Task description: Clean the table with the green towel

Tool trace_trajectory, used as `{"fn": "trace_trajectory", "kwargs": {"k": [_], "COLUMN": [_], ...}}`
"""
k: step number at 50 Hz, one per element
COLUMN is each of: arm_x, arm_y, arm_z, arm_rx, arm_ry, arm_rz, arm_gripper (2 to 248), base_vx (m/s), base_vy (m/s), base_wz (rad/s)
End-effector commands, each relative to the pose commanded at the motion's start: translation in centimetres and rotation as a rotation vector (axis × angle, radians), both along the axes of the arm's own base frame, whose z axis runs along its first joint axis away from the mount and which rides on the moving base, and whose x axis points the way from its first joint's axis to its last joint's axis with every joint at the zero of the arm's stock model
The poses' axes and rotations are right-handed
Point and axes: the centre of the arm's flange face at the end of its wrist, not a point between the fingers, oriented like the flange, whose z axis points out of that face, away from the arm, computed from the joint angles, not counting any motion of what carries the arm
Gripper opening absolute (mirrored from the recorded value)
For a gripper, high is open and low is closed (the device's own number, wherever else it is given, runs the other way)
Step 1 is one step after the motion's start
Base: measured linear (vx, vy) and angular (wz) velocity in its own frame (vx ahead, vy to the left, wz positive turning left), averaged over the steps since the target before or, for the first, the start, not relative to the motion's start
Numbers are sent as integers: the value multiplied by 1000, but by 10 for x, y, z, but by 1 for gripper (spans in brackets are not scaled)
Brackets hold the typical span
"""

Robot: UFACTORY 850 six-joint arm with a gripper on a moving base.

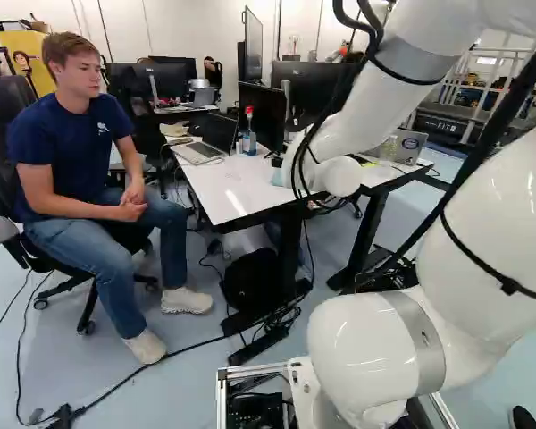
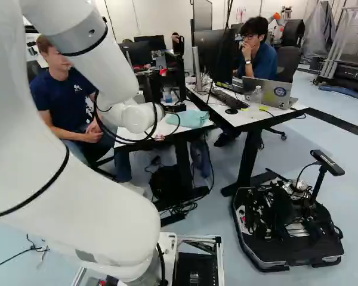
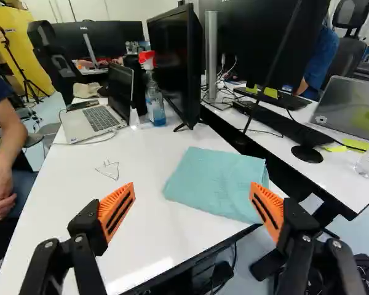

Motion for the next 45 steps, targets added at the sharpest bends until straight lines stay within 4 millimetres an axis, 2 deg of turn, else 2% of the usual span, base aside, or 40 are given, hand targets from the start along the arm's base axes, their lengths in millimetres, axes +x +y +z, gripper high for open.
{"fn": "trace_trajectory", "kwargs": {"k": [45], "arm_x": [73], "arm_y": [-23], "arm_z": [24], "arm_rx": [69], "arm_ry": [208], "arm_rz": [-91], "arm_gripper": [247], "base_vx": [0], "base_vy": [0], "base_wz": [0]}}
